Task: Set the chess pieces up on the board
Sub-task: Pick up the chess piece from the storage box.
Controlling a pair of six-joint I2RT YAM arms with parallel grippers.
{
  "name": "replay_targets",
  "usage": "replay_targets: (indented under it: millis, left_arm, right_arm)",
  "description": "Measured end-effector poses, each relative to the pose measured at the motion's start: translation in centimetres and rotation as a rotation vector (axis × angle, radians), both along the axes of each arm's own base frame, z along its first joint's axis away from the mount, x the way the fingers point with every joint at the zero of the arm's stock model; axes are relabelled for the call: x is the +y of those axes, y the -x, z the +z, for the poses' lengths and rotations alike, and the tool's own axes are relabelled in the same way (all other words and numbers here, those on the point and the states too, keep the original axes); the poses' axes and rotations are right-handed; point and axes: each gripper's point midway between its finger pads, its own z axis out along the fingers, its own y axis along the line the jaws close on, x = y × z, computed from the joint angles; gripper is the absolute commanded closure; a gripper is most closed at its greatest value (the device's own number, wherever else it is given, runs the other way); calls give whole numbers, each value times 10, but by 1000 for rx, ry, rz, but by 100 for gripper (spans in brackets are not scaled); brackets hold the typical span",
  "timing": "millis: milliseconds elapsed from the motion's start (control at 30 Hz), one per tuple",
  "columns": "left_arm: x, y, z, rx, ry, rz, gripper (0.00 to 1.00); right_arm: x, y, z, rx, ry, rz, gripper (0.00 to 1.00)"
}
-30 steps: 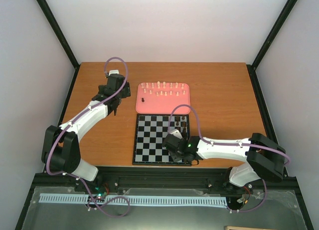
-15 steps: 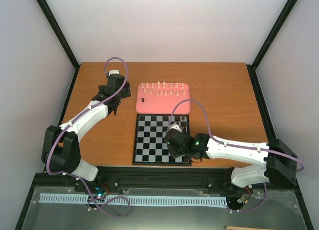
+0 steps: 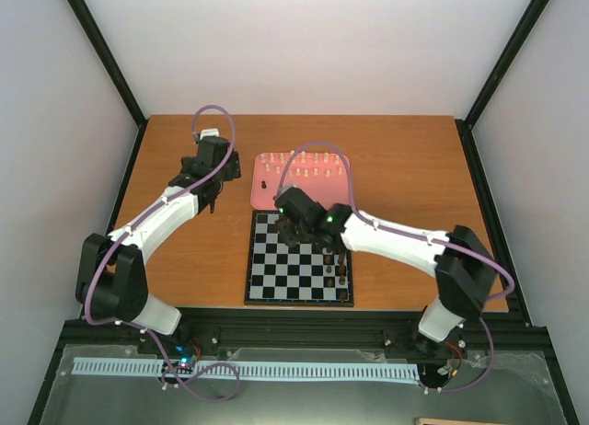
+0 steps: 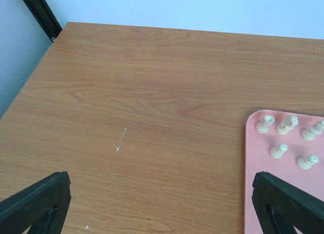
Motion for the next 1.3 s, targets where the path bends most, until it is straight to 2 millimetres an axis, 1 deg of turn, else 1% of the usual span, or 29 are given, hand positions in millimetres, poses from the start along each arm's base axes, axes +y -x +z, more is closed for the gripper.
replay_targets:
  millis: [67, 167, 200, 233, 267, 300, 400, 533, 667, 733, 800, 900, 1000, 1067, 1200, 1300]
  left_arm:
    - [0, 1, 3, -7, 3, 0, 0]
    - [1, 2, 10, -24, 9, 0, 0]
    - [1, 3, 13, -30, 11, 0, 0]
    - [1, 4, 15, -35, 13, 0, 0]
    - [2, 5, 18, -42, 15, 0, 0]
    - [2, 6, 19, -46, 16, 1, 0]
    - [3, 8, 22, -54, 19, 1, 0]
    - [3, 9, 21, -51, 19, 1, 0]
    - [4, 12, 21, -53, 21, 2, 0]
    - [5, 13, 22, -56, 22, 3, 0]
    - [5, 13, 23, -59, 23, 3, 0]
    - [5, 13, 23, -58, 23, 4, 0]
    - [5, 13, 22, -58, 21, 6, 0]
    - [5, 13, 21, -55, 20, 6, 0]
    - [5, 12, 18, -48, 15, 9, 0]
    - [5, 11, 16, -42, 12, 9, 0]
  right_arm:
    - [5, -25, -2, -10, 0, -10, 47]
    - [19, -69, -3, -23, -15, -12, 47]
    - [26, -83, -3, -28, -25, -8, 46]
    - [41, -102, -4, -44, -41, 8, 46]
    - [40, -108, -5, -45, -43, 4, 46]
    - [44, -119, -9, -48, -38, 8, 46]
    - [64, -151, -19, -68, -37, 25, 47]
    - [83, -176, -44, -53, -37, 56, 50]
    - [88, -196, -68, -25, -35, 64, 50]
    - [89, -206, -77, -19, -32, 60, 50]
    - [90, -212, -83, -17, -33, 59, 51]
    - [93, -219, -86, -17, -38, 62, 55]
    - [98, -222, -88, -18, -41, 71, 63]
    - [99, -222, -88, -17, -40, 74, 65]
    - [97, -221, -90, -5, -31, 75, 65]
    - [96, -222, -90, -3, -29, 72, 69]
